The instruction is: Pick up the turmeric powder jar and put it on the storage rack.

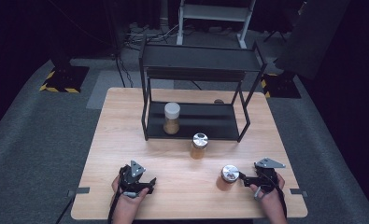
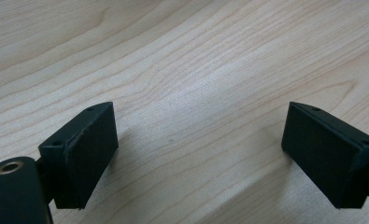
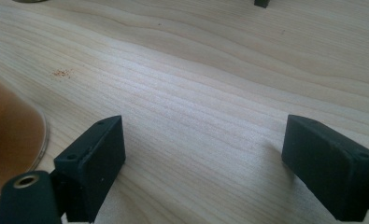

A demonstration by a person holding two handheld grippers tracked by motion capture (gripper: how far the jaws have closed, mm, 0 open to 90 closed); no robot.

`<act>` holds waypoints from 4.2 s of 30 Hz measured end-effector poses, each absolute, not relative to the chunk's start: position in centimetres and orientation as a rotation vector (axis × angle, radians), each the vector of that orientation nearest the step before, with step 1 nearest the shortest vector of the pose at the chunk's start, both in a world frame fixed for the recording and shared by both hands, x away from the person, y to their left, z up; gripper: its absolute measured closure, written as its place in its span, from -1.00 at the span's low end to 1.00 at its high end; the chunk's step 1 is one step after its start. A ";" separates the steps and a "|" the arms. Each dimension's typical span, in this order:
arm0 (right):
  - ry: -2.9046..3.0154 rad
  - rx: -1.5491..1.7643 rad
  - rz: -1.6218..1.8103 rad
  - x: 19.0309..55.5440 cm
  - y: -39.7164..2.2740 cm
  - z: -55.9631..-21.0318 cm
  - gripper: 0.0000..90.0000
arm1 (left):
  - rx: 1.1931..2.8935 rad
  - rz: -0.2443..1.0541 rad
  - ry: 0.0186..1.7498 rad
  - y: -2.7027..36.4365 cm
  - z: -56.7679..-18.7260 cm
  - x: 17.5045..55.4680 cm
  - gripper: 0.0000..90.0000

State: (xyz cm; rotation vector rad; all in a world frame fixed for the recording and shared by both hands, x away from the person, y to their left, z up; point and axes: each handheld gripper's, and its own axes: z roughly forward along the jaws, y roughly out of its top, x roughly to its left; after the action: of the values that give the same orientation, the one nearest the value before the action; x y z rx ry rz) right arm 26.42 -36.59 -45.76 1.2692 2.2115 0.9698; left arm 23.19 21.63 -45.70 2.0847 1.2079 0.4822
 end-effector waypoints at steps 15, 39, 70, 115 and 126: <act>2.223 1.248 0.967 27.7 -36.6 -43.0 -0.62 | 2.085 0.484 1.206 21.6 -45.7 23.2 -0.77; 2.277 1.040 1.146 31.7 -29.5 -34.0 -0.72 | 2.095 0.503 1.189 21.4 -45.7 23.0 -0.77; 2.583 1.005 0.892 39.7 -19.1 -35.5 -0.57 | 2.107 0.510 1.167 21.3 -45.7 22.9 -0.77; 2.425 1.171 0.829 47.2 -15.1 -35.9 -0.29 | 2.109 0.499 1.157 21.4 -45.7 23.0 -0.77; 2.376 1.236 0.983 46.1 -17.8 -34.4 -0.54 | 2.108 0.500 1.156 21.4 -45.8 23.0 -0.77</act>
State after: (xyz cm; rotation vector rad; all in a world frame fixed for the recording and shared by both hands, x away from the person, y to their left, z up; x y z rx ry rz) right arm 46.10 -17.80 -34.45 1.2360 2.3763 0.9828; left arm 23.00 21.37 -45.76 2.1083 1.1557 0.4998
